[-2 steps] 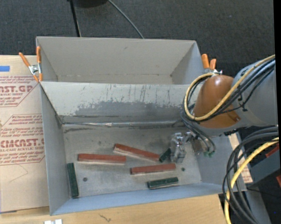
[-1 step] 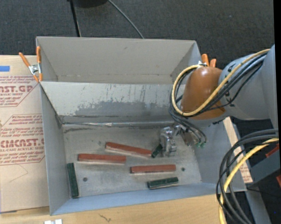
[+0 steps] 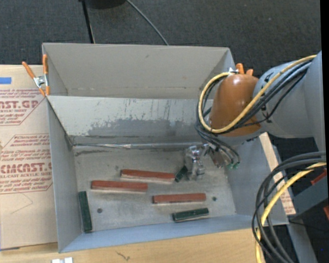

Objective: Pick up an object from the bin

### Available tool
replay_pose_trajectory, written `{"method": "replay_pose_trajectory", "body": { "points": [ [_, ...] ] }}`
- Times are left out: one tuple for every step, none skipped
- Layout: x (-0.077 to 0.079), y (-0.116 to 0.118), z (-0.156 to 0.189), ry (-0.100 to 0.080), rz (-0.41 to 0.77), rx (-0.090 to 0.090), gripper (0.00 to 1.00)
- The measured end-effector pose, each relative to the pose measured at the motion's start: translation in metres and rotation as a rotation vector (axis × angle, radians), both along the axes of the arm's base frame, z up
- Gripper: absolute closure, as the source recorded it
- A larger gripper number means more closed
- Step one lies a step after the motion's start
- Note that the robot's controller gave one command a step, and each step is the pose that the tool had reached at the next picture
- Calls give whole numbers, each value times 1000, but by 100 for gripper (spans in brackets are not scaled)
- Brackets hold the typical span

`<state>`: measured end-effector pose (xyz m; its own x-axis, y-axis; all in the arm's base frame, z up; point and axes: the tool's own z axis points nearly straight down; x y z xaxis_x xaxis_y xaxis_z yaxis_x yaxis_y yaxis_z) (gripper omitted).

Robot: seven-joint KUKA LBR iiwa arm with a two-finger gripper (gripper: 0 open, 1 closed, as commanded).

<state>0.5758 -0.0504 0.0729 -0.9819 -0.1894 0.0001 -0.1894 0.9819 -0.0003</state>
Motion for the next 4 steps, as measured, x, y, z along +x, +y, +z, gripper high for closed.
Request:
{"method": "replay_pose_trajectory", "body": {
  "points": [
    [-43, -10, 57, 7, -23, 2, 100],
    [-2, 35, -7, 0, 185, 1, 0],
    [-2, 34, -2, -4, 182, 1, 100],
    [-2, 34, -2, -4, 182, 1, 100]
  ]
}}
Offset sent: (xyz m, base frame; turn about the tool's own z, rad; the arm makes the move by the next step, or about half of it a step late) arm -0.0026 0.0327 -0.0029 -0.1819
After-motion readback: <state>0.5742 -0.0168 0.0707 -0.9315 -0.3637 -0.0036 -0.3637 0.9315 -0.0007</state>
